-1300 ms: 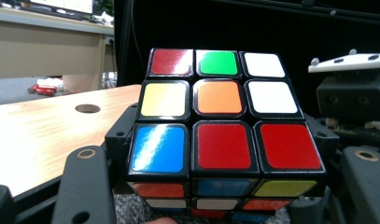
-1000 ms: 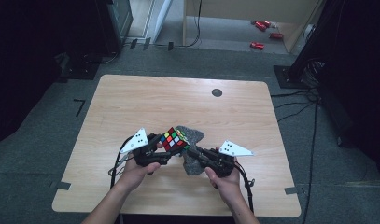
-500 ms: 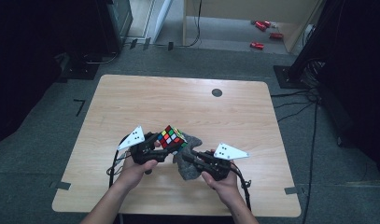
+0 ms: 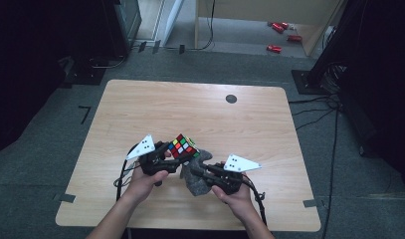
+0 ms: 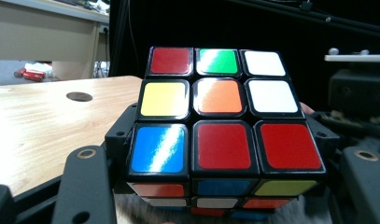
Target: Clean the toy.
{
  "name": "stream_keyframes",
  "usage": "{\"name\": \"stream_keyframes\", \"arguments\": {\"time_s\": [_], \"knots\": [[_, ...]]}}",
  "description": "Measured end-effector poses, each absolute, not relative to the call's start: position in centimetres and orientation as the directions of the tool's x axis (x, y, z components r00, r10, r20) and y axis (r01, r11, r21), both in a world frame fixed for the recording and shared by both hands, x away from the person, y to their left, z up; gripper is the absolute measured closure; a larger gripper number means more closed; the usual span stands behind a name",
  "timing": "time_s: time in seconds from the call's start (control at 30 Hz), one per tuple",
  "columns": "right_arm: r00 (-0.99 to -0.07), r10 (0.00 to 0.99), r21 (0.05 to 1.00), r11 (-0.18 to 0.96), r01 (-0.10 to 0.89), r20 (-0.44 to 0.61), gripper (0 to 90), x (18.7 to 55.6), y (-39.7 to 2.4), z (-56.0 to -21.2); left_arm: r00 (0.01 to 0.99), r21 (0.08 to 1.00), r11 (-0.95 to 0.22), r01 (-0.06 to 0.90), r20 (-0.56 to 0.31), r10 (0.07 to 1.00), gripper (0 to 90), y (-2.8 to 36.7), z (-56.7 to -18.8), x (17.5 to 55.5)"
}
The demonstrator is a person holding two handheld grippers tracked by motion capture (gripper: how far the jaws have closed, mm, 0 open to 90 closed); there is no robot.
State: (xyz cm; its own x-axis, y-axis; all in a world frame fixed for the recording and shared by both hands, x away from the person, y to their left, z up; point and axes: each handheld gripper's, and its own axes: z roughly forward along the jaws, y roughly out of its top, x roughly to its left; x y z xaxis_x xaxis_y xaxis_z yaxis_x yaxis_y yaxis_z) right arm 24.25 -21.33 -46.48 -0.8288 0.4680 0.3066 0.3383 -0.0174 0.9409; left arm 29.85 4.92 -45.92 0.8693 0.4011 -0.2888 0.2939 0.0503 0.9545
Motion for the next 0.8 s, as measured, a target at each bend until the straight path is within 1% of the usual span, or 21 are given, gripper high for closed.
{"name": "stream_keyframes", "arguments": {"time_s": [0.13, 0.23, 0.43, 0.5, 0.73, 0.8], "knots": [[-0.798, 0.477, 0.927, -0.123, 0.354, 0.368, 76.8, 24.7, -22.7, -46.3, 0.868, 0.954, 0.045, 0.295, -0.287, 0.404, 34.7, 4.9, -46.0, 29.9], [-0.796, 0.484, 0.928, -0.117, 0.353, 0.364, 76.5, 24.6, -22.5, -46.6, 0.868, 0.954, 0.038, 0.298, -0.288, 0.405, 34.6, 4.9, -46.0, 29.9], [-0.834, 0.427, 0.93, -0.05, 0.365, 0.35, 76.8, 24.2, -21.0, -47.0, 0.866, 0.953, 0.043, 0.301, -0.292, 0.407, 34.6, 4.9, -46.0, 29.9], [-0.84, 0.43, 0.935, -0.029, 0.352, 0.33, 76.7, 24.2, -20.8, -46.9, 0.867, 0.953, 0.035, 0.299, -0.287, 0.408, 34.6, 4.8, -46.1, 29.9], [-0.8, 0.476, 0.929, -0.132, 0.345, 0.365, 77.2, 24.6, -22.8, -46.2, 0.869, 0.955, 0.032, 0.294, -0.281, 0.408, 34.7, 4.8, -46.1, 29.8], [-0.803, 0.471, 0.929, -0.133, 0.345, 0.366, 77.1, 24.6, -22.7, -46.3, 0.87, 0.955, 0.027, 0.294, -0.28, 0.406, 34.7, 4.7, -46.1, 29.8]]}}
